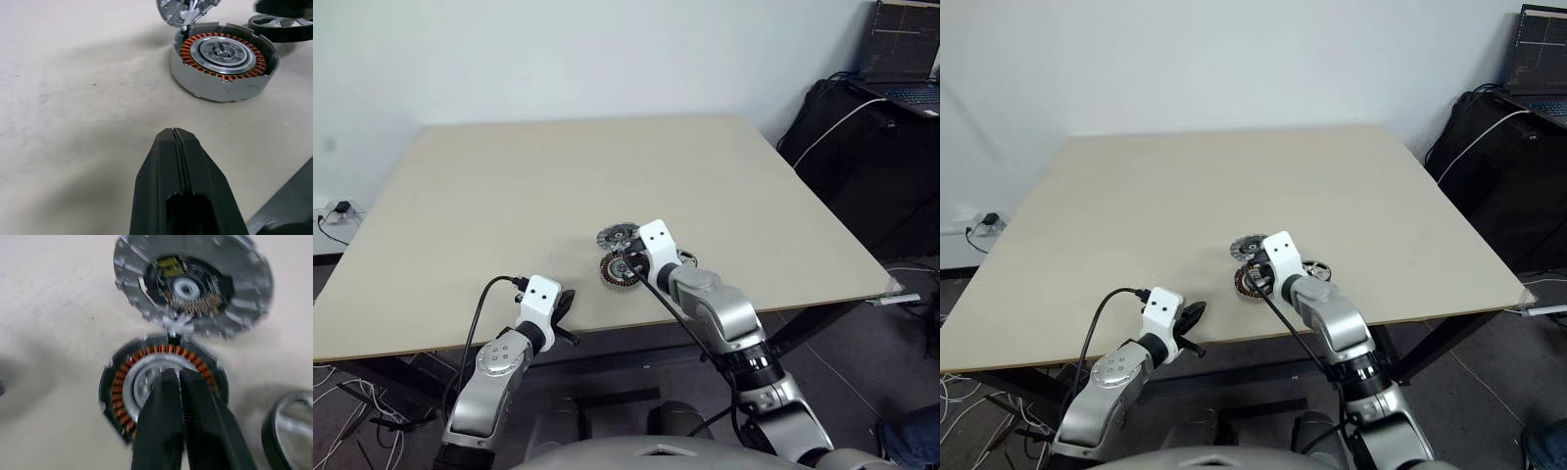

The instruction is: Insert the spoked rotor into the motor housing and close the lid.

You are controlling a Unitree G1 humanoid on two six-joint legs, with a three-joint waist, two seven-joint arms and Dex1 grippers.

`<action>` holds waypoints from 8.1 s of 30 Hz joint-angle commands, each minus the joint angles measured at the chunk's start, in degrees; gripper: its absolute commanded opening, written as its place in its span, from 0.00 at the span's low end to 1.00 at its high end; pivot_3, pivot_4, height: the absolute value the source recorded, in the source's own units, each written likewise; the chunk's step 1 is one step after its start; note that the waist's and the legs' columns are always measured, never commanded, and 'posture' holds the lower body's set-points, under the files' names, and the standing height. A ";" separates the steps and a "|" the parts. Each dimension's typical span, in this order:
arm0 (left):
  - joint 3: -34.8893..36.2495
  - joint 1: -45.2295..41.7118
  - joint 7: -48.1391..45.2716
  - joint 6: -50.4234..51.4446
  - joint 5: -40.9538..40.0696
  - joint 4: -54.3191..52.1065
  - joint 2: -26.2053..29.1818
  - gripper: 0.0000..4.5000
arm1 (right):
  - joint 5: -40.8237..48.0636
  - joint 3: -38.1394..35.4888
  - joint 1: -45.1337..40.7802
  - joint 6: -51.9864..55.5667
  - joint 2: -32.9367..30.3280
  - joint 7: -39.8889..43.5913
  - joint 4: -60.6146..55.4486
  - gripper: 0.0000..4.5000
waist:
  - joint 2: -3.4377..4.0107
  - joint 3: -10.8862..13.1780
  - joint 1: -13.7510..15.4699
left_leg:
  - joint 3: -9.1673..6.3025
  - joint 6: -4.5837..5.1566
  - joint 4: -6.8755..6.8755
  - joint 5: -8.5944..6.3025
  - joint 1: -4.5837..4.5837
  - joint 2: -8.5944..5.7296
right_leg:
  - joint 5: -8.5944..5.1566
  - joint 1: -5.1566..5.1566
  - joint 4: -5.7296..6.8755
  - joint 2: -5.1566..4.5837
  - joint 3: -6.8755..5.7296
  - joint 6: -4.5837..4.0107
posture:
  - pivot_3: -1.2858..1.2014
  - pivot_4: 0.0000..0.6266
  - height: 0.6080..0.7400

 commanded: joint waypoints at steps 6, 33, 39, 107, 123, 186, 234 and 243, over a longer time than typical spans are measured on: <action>-2.88 0.96 1.82 -4.63 1.44 -2.87 -0.23 0.00 | -2.15 1.12 -3.84 -0.89 0.56 1.34 5.31 0.00 | 0.02 -0.01 -0.10 | 0.07 0.00 -0.09 0.00 0.00 0.00 | -0.01 -0.06 -0.01 0.03 0.01 -0.02 | 0.52 0.00 1.00; -2.88 0.64 2.37 -4.34 1.06 -0.53 -1.10 0.00 | -4.11 1.97 -6.24 -5.49 4.14 4.42 13.33 0.00 | 0.06 0.00 -0.71 | 0.08 -0.01 -0.10 0.01 0.01 0.02 | 0.00 -0.06 0.01 0.03 0.02 -0.01 | 0.52 0.00 1.00; -3.15 0.25 2.33 -4.25 1.15 -0.24 -1.34 0.00 | -5.00 2.19 -6.48 -6.42 4.42 4.61 14.55 0.00 | 0.06 0.00 -0.75 | 0.08 -0.01 -0.11 0.01 0.02 0.03 | 0.00 -0.06 0.02 0.03 0.02 -0.01 | 0.52 0.00 1.00; -3.28 0.17 1.60 -4.51 1.35 0.07 -1.09 0.00 | 38.79 -59.05 -1.94 19.34 14.34 -23.43 3.97 0.86 | 0.81 0.32 -0.74 | 0.02 0.00 -0.20 0.00 -0.01 0.00 | -0.02 -0.09 -0.06 0.01 0.02 -0.03 | 0.52 0.00 1.00; -3.42 0.13 1.73 -4.34 1.48 0.38 -0.86 0.00 | 47.32 -58.16 0.29 18.66 12.30 -28.70 3.15 0.09 | 0.94 0.26 -0.90 | -0.02 0.00 -0.27 0.00 0.03 -0.02 | -0.03 -0.05 -0.12 -0.02 0.00 -0.03 | 0.52 0.00 1.00; -2.86 2.14 1.82 -2.27 0.76 -1.74 -0.34 0.00 | 61.87 -32.86 6.26 8.90 13.03 -12.36 12.69 0.09 | 0.94 0.38 -0.73 | -0.05 0.00 -0.47 0.00 0.00 -0.05 | -0.08 -0.12 -0.25 0.00 0.00 -0.07 | 0.52 0.00 1.00; -3.52 2.06 1.87 -2.92 0.78 -0.64 -1.44 0.00 | 19.00 -3.70 2.37 -6.65 -1.50 -3.80 -5.07 0.01 | 0.71 0.44 -0.43 | -0.02 0.00 -0.34 0.01 0.04 -0.05 | -0.08 -0.08 -0.17 0.03 0.02 -0.06 | 0.52 0.00 1.00; -3.48 2.08 2.18 -2.95 0.73 -0.58 -1.64 0.00 | 15.53 -3.13 3.49 -5.18 -1.06 -1.16 -3.28 0.01 | 0.66 0.45 -0.42 | 0.00 -0.01 -0.34 0.01 0.05 -0.04 | -0.08 -0.08 -0.14 0.03 0.02 -0.07 | 0.52 0.00 1.00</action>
